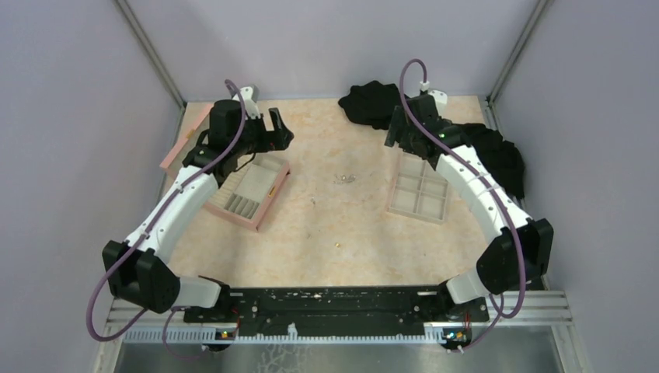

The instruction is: Organize the mixed jewelry

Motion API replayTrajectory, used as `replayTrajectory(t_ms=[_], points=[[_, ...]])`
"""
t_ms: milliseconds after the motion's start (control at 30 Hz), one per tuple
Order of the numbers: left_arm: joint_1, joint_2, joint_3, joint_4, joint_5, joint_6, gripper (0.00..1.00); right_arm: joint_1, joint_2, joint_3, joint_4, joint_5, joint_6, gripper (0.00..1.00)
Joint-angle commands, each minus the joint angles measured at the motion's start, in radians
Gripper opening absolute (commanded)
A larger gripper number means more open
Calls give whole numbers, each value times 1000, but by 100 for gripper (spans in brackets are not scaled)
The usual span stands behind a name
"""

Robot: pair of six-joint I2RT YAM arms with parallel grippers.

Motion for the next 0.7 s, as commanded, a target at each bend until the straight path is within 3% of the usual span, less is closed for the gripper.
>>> replayTrajectory(t_ms=[0,400,567,667], points=[[-14,11,18,2,69,8,99,-6,-7,-6,68,-41,16,96],[-78,19,-4,-102,44,22,99,4,-29,-84,145,-184,-3,96],[-114,-28,-86,-131,17,-32,99,129,17,-82,166,-158,-49,95],[-118,-60,-153,-100,11,-41,99,183,100,-34,142,-222,-63,95]])
